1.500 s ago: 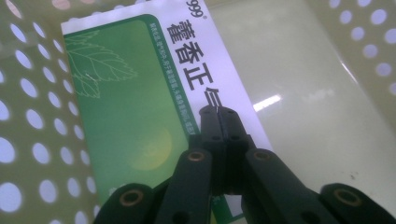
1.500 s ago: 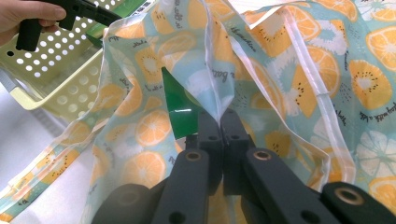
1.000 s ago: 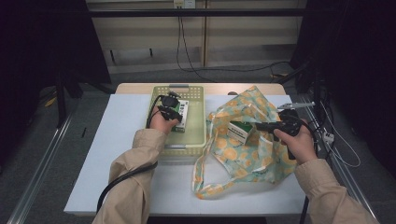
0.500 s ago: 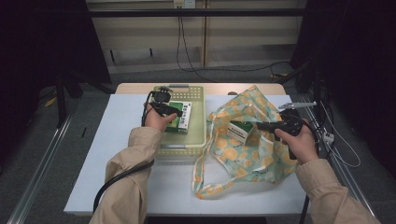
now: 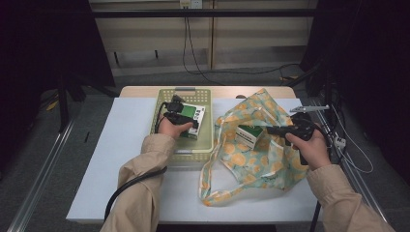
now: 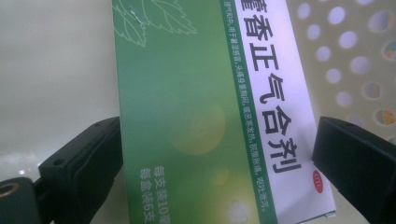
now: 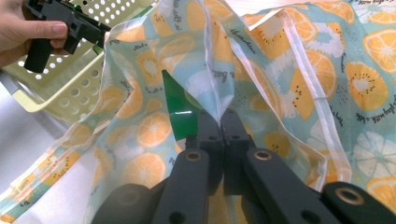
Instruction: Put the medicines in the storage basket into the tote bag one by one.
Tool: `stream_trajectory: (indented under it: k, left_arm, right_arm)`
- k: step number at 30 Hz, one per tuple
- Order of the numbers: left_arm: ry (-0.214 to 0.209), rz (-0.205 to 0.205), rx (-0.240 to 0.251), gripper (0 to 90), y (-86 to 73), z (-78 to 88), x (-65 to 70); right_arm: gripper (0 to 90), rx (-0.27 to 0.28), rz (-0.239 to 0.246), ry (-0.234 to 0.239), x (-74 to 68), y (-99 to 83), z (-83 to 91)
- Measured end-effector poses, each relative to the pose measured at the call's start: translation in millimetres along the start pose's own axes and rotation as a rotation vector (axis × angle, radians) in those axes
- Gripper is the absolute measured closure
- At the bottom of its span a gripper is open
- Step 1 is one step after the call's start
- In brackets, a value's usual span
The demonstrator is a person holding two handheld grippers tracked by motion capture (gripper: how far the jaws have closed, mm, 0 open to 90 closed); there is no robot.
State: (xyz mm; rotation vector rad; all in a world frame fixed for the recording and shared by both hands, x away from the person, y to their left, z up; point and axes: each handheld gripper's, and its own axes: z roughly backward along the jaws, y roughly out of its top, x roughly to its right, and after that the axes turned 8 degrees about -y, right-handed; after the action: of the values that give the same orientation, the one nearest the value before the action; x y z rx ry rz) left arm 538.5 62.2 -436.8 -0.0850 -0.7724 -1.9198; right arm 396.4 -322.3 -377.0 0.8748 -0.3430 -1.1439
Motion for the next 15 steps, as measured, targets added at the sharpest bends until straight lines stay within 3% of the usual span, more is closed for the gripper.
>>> stream_trajectory:
  k: [2,5,8,10,15]
  left_arm:
    - [-0.020,-0.005,-0.009,3.5,1.2,-3.9,5.7]
    - [0.001,0.004,-0.024,3.1,4.0,-6.3,13.4]
    - [-0.010,0.019,-0.020,12.1,6.3,-4.9,19.6]
    - [0.013,-0.010,-0.026,12.3,7.7,-2.5,24.2]
    - [-0.008,-0.005,-0.009,17.0,9.2,7.5,22.7]
  right_arm:
    - [89.3,-0.001,0.000,0.000,0.5,-0.5,0.1]
    - [89.3,0.001,-0.002,-0.001,1.0,-0.9,0.7]
    - [89.2,0.006,-0.004,-0.002,1.4,-0.4,2.2]
    - [89.2,0.010,-0.005,-0.004,1.8,-0.5,3.3]
    - [89.1,0.011,-0.004,-0.003,2.6,-1.3,3.5]
